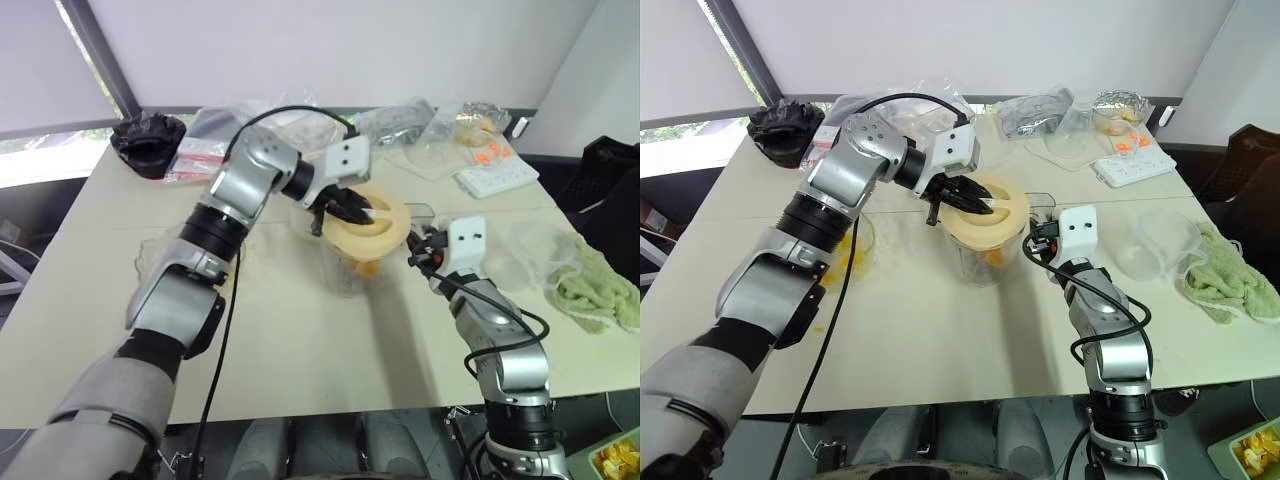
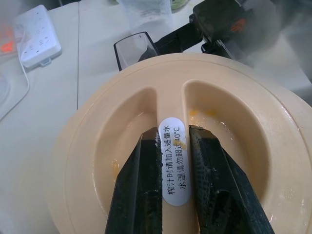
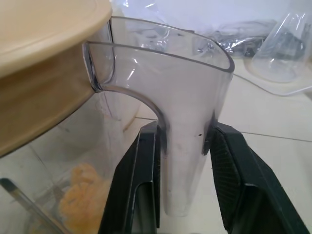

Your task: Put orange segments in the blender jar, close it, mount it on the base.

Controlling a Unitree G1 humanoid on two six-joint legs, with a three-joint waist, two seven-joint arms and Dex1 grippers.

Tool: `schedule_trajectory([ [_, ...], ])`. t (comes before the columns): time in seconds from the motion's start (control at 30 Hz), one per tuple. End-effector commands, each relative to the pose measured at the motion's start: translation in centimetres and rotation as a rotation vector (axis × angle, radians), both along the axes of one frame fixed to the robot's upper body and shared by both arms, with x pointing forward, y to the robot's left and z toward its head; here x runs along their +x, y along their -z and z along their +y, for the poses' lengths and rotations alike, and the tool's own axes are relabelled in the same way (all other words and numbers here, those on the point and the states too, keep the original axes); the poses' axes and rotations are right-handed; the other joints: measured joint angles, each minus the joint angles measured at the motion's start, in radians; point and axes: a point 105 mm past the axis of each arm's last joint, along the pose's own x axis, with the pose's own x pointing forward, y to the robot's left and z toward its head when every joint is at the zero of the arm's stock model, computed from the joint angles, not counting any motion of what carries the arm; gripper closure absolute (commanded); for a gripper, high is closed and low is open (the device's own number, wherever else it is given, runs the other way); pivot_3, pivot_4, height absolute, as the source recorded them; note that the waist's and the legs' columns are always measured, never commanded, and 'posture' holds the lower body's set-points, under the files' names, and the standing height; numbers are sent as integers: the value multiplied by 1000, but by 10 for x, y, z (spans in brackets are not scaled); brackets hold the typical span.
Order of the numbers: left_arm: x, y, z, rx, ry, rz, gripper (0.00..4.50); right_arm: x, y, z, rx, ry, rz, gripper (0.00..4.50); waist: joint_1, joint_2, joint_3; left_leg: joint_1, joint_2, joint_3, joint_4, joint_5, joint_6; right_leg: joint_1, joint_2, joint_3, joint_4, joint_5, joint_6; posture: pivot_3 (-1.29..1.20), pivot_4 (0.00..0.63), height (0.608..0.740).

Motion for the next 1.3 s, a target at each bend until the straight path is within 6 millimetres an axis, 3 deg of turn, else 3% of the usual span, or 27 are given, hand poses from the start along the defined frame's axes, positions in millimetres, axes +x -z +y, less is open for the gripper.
schedule_trajectory([
  [0.03,2,36,12,90,-59,79,4259,2,-19,21,3,-88,-78,3657,-1,0,0,0,0,0,0,0,0,0,0,0,0,0,0,0,150,740],
  [0.3,9,34,26,79,-191,138,4259,-4,-38,22,-87,-52,-175,3657,-1,0,1,-1,1,0,-1,0,0,-2,1,0,0,0,0,0,150,740],
  [0.7,27,25,36,25,-467,183,4259,-14,-38,30,-165,-15,-232,3657,8,0,1,-3,0,-1,-2,0,0,0,0,0,-7,0,0,0,150,740],
  [1.0,27,9,36,-14,-492,118,4259,-13,-38,25,-172,5,-245,3657,11,1,2,-5,-1,-1,-5,0,0,-1,-1,-1,-10,0,0,0,150,740],
  [1.3,10,-13,31,-83,-389,58,4259,-14,-36,20,-172,16,-240,3657,7,1,8,-6,-1,-1,-5,0,0,-3,0,-1,-9,0,0,0,150,740],
])
